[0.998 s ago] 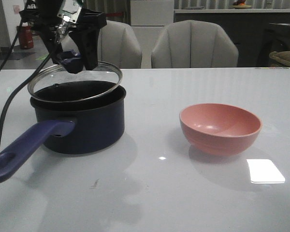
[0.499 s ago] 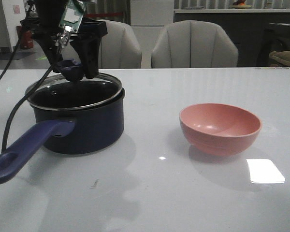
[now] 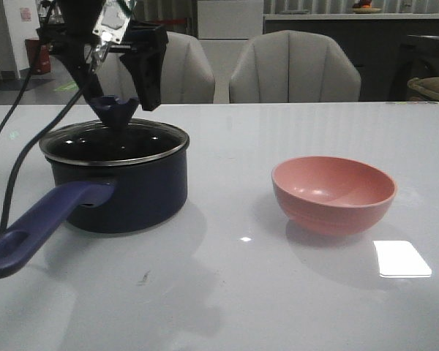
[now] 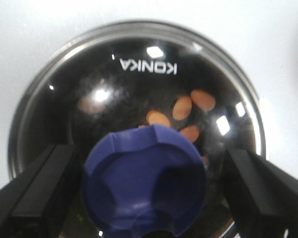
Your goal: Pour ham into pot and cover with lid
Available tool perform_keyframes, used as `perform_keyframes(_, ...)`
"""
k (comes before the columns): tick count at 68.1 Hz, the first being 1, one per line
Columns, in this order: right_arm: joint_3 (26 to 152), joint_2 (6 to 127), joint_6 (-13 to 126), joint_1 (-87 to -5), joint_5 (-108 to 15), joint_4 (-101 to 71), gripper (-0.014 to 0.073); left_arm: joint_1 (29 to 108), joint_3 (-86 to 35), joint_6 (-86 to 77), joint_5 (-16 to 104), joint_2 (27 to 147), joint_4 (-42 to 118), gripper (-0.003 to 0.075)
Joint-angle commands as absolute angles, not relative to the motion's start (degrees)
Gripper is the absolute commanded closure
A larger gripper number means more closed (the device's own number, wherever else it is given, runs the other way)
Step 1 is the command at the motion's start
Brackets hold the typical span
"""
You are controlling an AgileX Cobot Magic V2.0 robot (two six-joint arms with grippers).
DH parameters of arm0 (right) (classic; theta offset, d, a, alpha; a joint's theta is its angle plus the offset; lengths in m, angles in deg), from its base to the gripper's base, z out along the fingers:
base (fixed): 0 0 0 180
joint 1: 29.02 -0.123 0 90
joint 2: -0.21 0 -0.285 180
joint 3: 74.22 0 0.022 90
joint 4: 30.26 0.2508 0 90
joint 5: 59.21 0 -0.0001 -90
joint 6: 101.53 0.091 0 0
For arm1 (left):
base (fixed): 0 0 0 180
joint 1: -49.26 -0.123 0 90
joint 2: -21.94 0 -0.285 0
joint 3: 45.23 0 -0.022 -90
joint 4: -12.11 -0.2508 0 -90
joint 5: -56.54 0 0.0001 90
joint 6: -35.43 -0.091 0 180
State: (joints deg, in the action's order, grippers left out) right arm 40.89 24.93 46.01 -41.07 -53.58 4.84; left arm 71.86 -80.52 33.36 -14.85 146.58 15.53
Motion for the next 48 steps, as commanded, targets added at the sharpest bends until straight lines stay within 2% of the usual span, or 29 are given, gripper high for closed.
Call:
perform_keyframes(1,42.5,25.4,45.7,-41.2,-57.5,5.3,0.0467,72.0,-84.2,33.4,-16.1,141.7,16.5,0.0116)
perform_keyframes(12,42.5,25.4,45.7,-41.2,-57.5,5.3,0.0467,71.0,-83.2,32.8,-16.0,135.1,16.5,0.0116)
perform_keyframes(22,42.5,25.4,45.7,-41.2,-57.5,5.3,0.0467,70.8,-76.8,30.9,-13.4,126.2,16.5,0.0116)
perform_keyframes(40,42.5,25.4,45.7,-41.2,-57.5,5.3,0.0467,70.8,-57.4,30.2,-2.8,106.1,15.4,0.0117)
perform_keyframes(48,42.5,25.4,45.7,-41.2,-57.5,5.3,0.0467,70.8,-46.1,30.2,5.6,95.7,15.4,0.0116)
